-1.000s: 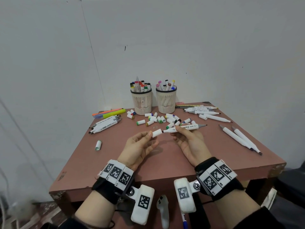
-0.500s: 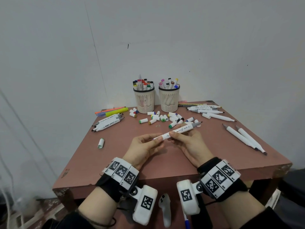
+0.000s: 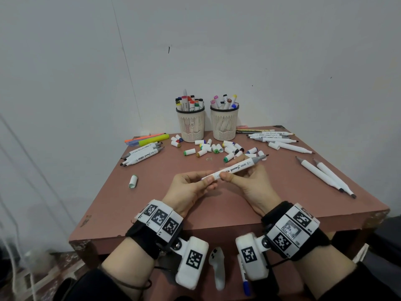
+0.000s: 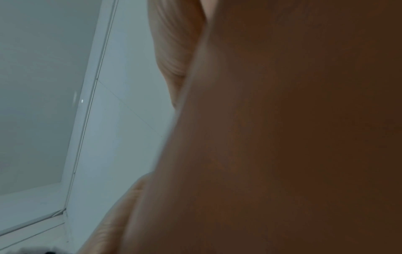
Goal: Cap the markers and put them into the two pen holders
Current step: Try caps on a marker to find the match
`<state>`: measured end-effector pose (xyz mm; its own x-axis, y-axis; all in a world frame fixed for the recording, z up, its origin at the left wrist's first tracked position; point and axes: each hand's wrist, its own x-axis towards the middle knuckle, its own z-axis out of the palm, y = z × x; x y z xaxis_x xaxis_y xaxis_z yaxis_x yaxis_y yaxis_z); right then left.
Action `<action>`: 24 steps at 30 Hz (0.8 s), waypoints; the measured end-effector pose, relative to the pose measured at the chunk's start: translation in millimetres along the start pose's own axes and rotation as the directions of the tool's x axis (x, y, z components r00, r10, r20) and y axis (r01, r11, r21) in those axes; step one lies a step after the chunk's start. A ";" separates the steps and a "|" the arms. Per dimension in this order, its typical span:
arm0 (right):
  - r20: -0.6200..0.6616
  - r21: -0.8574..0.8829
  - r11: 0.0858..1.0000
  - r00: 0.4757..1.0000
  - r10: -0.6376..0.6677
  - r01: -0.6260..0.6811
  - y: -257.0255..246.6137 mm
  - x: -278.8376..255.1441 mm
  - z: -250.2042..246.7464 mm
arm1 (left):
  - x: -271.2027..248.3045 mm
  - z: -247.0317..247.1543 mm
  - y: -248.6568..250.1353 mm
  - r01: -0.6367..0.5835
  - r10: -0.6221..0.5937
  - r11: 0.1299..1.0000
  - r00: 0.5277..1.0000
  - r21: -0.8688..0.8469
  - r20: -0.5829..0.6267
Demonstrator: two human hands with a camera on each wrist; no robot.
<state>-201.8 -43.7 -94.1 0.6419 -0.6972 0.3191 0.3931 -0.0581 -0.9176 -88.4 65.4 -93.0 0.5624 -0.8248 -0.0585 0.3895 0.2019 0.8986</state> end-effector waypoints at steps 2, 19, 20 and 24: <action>0.003 -0.009 1.000 1.000 -0.010 0.010 -0.6 -0.8 0.6 | 0.2 0.4 -0.2 -0.003 0.003 1.000 1.000 -0.003 0.006; -0.130 -0.005 0.987 0.978 0.161 -0.163 -9.9 -3.6 -0.8 | 4.0 -1.1 10.2 -0.083 0.026 0.960 0.978 -0.268 -0.208; -0.132 -0.036 0.986 0.979 0.156 -0.162 -15.6 -4.5 -1.8 | 4.5 -2.6 11.8 -0.113 0.035 0.945 0.968 -0.307 -0.248; 0.000 -0.256 0.952 0.985 0.172 -0.166 -50.3 2.6 -4.9 | 4.9 -8.9 16.9 -0.212 0.046 0.891 0.922 -0.402 -0.385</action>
<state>-223.1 -46.1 -48.3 0.7002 -0.6966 0.1567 0.0992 -0.1224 -0.9875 -72.6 69.5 -82.0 0.8172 -0.5474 -0.1806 0.5209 0.5671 0.6381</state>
